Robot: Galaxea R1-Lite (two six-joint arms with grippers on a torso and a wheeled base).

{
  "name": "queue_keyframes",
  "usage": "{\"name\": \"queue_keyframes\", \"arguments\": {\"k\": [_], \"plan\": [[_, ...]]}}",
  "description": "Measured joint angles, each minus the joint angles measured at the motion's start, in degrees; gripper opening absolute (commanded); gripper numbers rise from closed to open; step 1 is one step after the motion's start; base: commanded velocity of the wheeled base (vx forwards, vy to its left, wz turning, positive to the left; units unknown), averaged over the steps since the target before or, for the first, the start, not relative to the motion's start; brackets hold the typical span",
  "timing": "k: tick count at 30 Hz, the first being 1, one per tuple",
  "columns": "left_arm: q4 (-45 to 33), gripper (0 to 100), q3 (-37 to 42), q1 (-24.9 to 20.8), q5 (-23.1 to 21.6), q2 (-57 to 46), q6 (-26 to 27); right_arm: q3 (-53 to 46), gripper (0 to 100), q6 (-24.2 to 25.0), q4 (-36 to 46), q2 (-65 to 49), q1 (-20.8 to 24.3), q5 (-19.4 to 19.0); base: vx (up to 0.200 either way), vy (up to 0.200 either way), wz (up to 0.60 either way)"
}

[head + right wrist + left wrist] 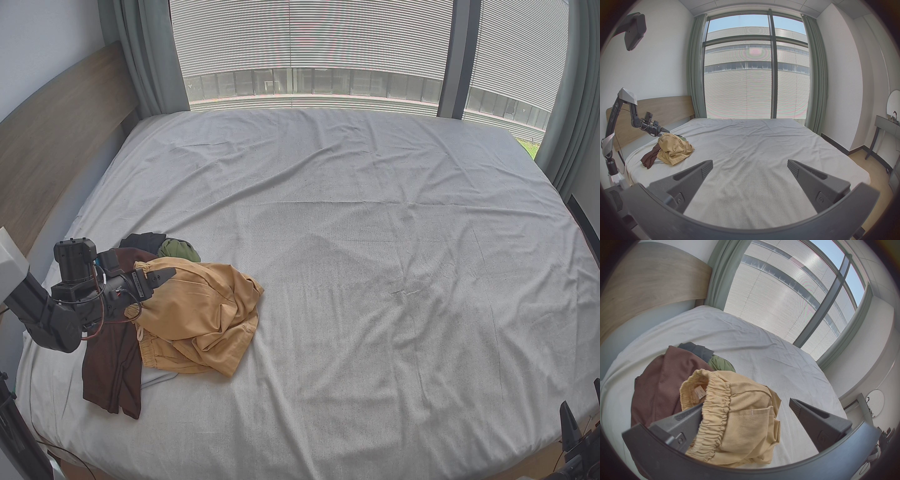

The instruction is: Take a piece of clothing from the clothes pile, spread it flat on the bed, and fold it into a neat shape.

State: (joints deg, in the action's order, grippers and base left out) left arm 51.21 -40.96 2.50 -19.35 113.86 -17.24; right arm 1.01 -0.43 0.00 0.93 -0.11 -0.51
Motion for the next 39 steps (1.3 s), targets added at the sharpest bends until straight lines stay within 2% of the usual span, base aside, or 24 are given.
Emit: {"name": "queue_keyframes", "arguments": {"k": [17, 18, 29, 39], "plan": [[0.35, 100, -2.52, -0.74, -0.88, 2.97, -0.9, 0.0, 100, 0.02, 0.0, 0.0, 0.0, 0.0, 0.0, 0.0, 0.0], [0.35, 0, -2.56, -0.77, -0.9, 3.04, -0.9, 0.0, 100, 0.0, 0.0, 0.0, 0.0, 0.0, 0.0, 0.0, 0.0], [0.44, 0, -2.34, -0.82, -1.01, 3.28, -1.56, 0.0, 100, 0.0, 0.0, 0.0, 0.04, 0.0, 0.0, 0.0, 0.0], [6.45, 0, 1.08, -3.51, -1.54, -0.33, -8.22, 0.0, 100, 0.0, 0.0, 0.0, -0.07, 0.0, 0.0, 0.0, 0.0]]}}
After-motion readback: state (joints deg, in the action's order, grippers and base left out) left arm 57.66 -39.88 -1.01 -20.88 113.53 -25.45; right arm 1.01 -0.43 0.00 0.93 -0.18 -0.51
